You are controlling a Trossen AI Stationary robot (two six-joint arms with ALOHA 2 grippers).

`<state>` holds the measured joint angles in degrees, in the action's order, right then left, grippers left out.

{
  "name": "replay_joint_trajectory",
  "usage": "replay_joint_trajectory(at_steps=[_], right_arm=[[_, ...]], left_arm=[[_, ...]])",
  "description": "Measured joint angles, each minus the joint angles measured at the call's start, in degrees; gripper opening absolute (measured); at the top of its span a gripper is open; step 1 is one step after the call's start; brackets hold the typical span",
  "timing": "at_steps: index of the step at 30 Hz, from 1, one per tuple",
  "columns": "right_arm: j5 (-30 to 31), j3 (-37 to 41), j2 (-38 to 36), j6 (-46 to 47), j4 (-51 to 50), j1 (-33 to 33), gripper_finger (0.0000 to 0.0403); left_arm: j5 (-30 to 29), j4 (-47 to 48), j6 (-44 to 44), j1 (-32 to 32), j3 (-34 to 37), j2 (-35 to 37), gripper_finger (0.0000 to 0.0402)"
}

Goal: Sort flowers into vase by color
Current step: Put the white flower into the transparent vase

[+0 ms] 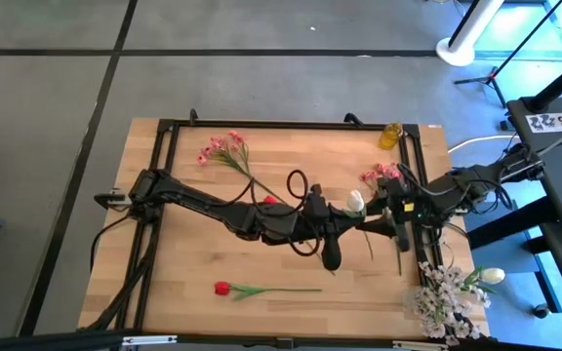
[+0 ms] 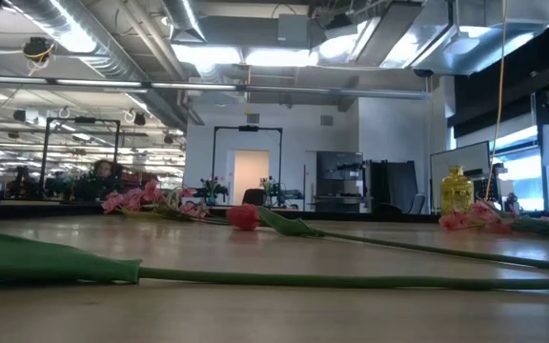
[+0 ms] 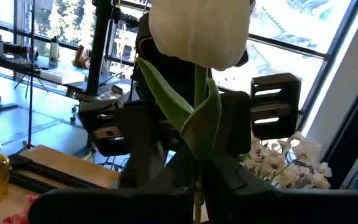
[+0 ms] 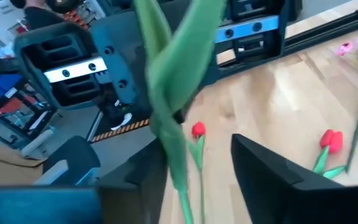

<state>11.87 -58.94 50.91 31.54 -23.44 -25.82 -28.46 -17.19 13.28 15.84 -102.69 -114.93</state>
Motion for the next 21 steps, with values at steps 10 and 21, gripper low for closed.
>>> replay_joint_trajectory(at_steps=[10,21], right_arm=[[-0.8,0.0,1.1,-1.5,0.1,0.0,0.0017],[-2.2,0.0,-10.9,-9.3,-11.1,-0.2,0.0012]], left_arm=[[-0.7,3.5,1.0,-0.5,0.0,0.5,0.0048],[1.9,27.9,13.2,2.6,-0.1,10.2,0.0137]])
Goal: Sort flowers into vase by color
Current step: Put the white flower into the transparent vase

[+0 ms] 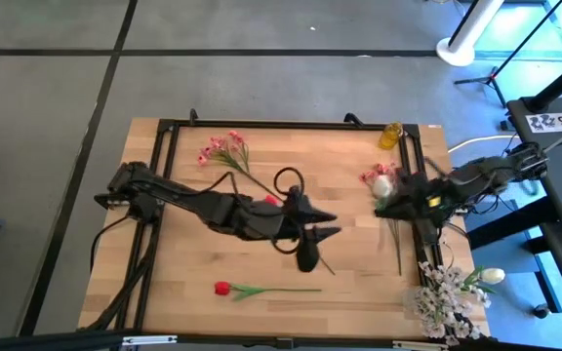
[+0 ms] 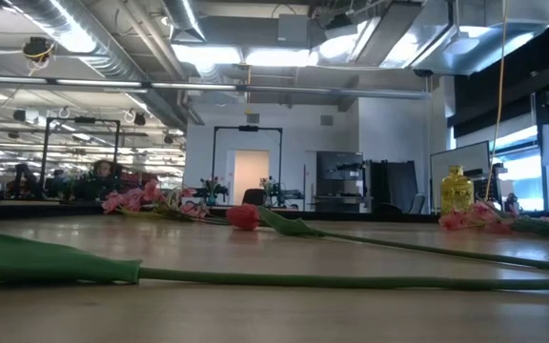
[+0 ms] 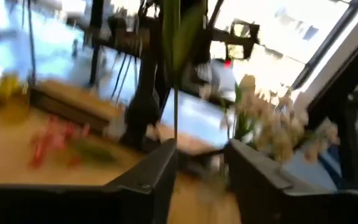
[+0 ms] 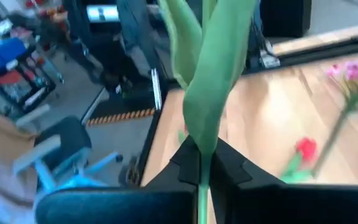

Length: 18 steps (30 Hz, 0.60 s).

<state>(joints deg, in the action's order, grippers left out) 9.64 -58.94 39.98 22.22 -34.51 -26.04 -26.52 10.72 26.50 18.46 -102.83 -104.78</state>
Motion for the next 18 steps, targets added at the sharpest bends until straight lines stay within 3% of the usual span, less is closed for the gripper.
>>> replay_joint_trajectory(at_steps=[3,9,18], right_arm=[[-1.9,0.1,-7.3,0.3,-7.9,-1.8,0.0008],[-8.1,4.1,-20.2,4.5,-7.9,-5.7,0.0008],[-24.5,14.9,-24.8,6.3,2.8,-6.2,0.0008]], left_arm=[[-0.1,-0.1,3.2,1.5,0.0,0.2,0.0143],[-1.0,-1.7,3.1,4.1,0.0,-0.7,0.0141],[-3.1,-13.0,2.5,3.0,0.1,-1.0,0.0138]])
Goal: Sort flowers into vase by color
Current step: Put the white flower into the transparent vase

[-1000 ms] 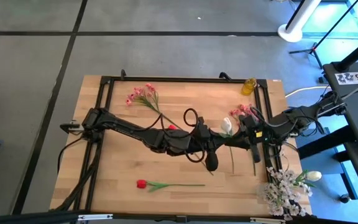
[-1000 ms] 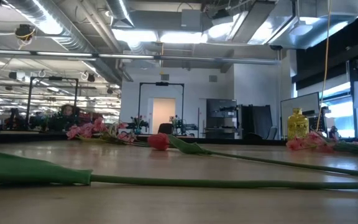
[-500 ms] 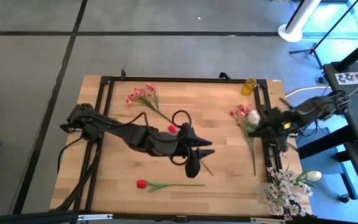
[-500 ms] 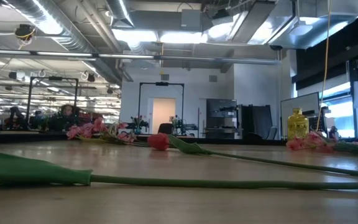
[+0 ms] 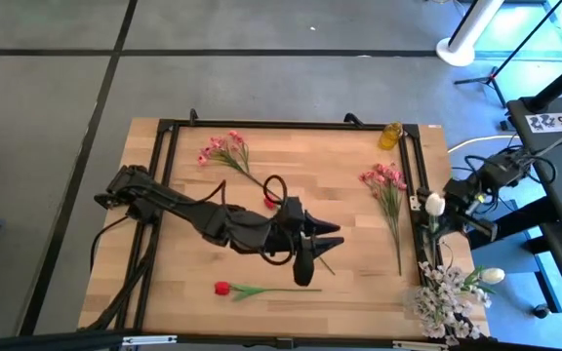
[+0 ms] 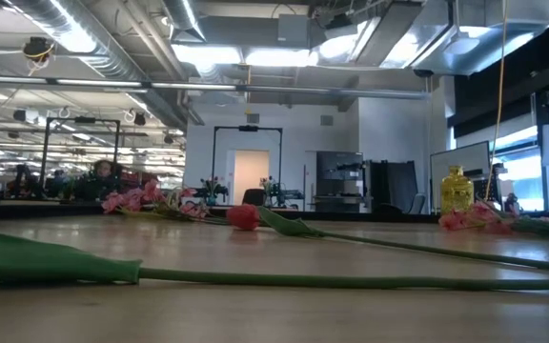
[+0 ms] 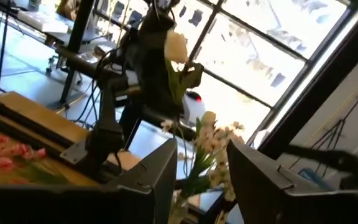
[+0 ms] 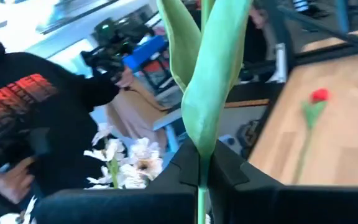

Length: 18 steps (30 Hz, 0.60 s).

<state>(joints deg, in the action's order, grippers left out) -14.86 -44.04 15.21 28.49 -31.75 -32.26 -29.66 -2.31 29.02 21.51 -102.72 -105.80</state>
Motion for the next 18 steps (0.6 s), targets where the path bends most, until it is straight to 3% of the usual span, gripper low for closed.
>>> replay_joint_trajectory(at_steps=[7,18], right_arm=[[-5.5,3.6,-0.1,-7.6,7.7,0.0,0.0008],[-13.7,7.2,-0.1,-8.3,15.8,0.0,0.0008]], left_arm=[[-1.5,-6.9,0.4,-2.7,0.0,0.0,0.0138],[-1.7,-10.3,0.4,-5.8,0.0,0.0,0.0137]])
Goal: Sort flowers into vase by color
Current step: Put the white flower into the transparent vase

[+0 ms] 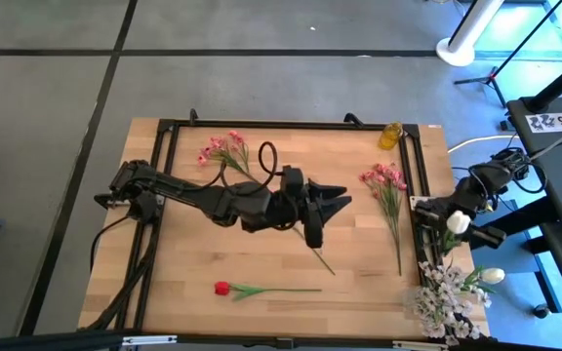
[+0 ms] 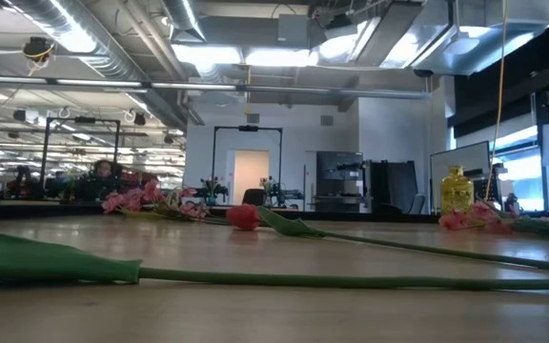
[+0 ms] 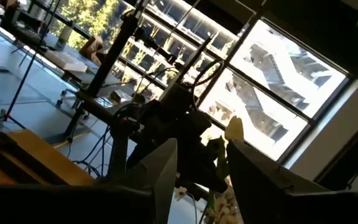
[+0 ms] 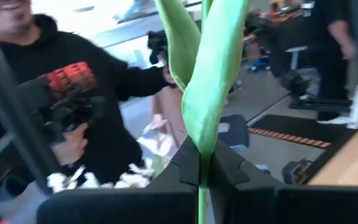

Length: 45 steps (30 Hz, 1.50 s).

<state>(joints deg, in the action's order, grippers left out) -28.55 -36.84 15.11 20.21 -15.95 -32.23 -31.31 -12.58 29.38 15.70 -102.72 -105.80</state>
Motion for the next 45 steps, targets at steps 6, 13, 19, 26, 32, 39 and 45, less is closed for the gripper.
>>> replay_joint_trajectory(at_steps=[6,13,19,26,32,39,45], right_arm=[[-3.6,1.3,0.1,0.0,2.0,0.0,0.0008],[-9.7,10.9,3.7,6.3,17.9,0.0,0.0008],[-11.8,13.1,3.5,2.0,17.5,0.0,0.0008],[-15.7,13.2,3.5,-0.2,15.6,0.0,0.0009],[-17.1,13.2,3.5,-6.3,9.0,0.0,0.0009],[-17.6,13.2,3.5,-12.2,0.9,0.0,0.0022],[-19.0,13.2,3.5,-12.9,-2.2,0.0,0.0028]], left_arm=[[0.0,0.0,-5.4,0.0,0.0,0.0,0.0137],[0.0,0.4,-9.0,-0.9,0.0,0.0,0.0137],[0.1,4.1,-9.0,-0.9,0.0,0.0,0.0137],[0.2,4.8,-7.9,-0.6,0.0,0.0,0.0137],[0.8,4.7,-4.2,-0.6,0.0,0.0,0.0137],[1.2,5.3,-4.4,-0.5,0.0,0.0,0.0137],[3.6,5.8,-3.2,-0.3,0.0,0.4,0.0137]])
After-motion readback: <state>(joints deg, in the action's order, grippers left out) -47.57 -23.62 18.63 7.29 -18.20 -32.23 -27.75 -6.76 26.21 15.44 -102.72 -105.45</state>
